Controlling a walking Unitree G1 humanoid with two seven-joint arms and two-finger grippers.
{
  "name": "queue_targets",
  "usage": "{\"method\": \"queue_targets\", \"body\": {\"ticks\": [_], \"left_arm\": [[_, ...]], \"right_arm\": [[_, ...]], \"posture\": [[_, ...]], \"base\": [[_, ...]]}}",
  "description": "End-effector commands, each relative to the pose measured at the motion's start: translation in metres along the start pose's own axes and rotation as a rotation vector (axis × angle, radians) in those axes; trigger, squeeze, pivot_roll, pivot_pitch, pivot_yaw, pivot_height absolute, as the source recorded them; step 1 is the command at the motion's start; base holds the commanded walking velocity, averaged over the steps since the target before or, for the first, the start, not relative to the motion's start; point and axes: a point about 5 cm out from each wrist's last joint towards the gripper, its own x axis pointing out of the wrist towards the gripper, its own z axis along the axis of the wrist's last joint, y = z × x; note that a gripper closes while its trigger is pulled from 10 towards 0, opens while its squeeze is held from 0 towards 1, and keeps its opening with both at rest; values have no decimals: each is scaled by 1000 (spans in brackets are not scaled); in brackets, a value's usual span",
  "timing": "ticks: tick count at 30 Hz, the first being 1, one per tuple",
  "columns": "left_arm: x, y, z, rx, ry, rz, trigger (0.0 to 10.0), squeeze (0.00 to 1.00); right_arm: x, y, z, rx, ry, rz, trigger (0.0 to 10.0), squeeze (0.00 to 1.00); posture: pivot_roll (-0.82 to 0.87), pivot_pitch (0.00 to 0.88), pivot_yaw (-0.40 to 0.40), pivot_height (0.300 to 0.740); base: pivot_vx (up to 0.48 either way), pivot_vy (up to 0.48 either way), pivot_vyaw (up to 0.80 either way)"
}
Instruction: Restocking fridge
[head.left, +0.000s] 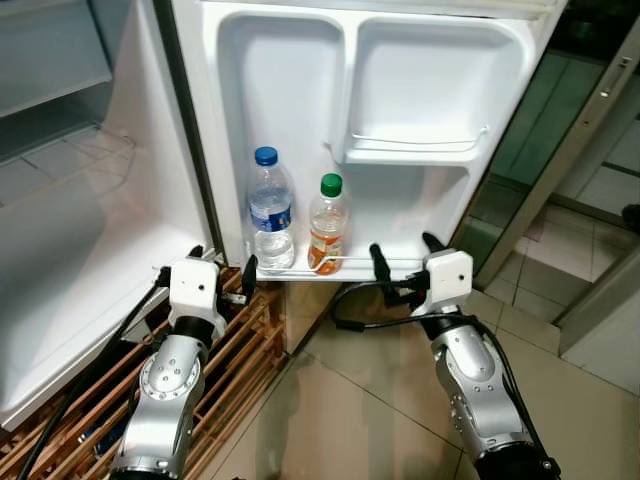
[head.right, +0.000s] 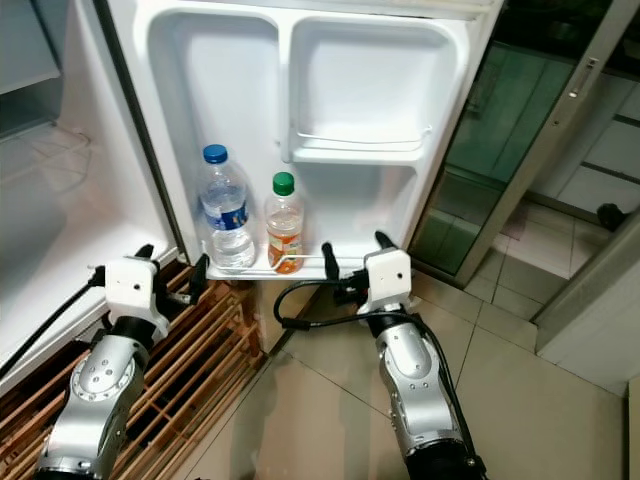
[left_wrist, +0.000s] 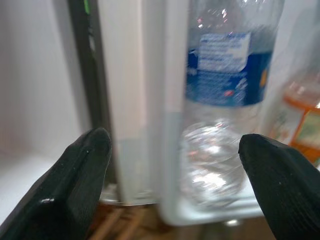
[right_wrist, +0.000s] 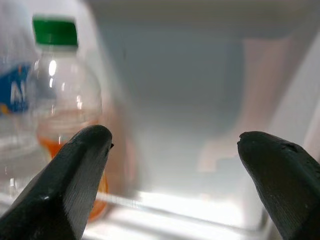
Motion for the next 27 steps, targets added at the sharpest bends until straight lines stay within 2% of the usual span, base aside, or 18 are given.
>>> {"method": "queue_targets", "body": {"ticks": [1, 5, 8, 10, 11, 14, 19, 21, 27], "left_arm": [[1, 5, -3, -33, 32, 24, 10000, 0], [2, 3, -4, 11, 28, -6, 10000, 0], [-3, 3, -13, 28, 68, -7, 10000, 0], [-12, 5, -21, 44, 103, -20, 10000, 0], [-23, 7, -27, 68, 124, -40, 10000, 0], [-31, 13, -27, 87, 121, -46, 10000, 0], [-25, 12, -16, 97, 47, -44, 10000, 0], [-25, 8, -15, 85, 29, -56, 10000, 0], [-29, 2, -14, 82, 19, -58, 10000, 0]], "right_arm": [[4, -2, 4, 22, -11, -5, 10000, 0], [7, 0, 5, 15, -18, 21, 10000, 0], [3, -4, 2, 15, -5, 18, 10000, 0], [-4, -5, -3, 9, 19, 21, 10000, 0], [-11, -7, -7, 0, 41, 26, 10000, 0], [-18, -13, -13, -14, 75, 22, 10000, 0], [-17, -19, -16, -9, 98, 12, 10000, 0], [-15, -18, -15, -19, 96, 32, 10000, 0], [-16, -19, -14, -27, 101, 38, 10000, 0]], "posture": [[-62, 0, 1, 740], [-60, 0, 0, 740], [-58, 0, -1, 740], [-64, 0, -3, 740], [-65, 0, -5, 740], [-61, 0, -10, 740], [-61, 0, -18, 740], [-64, 0, -20, 740], [-70, 0, -21, 740]], "base": [[0, 0, 0], [0, 0, 0], [0, 0, 0], [0, 0, 0], [0, 0, 0], [0, 0, 0], [0, 0, 0], [0, -480, 0], [0, -480, 799]]}}
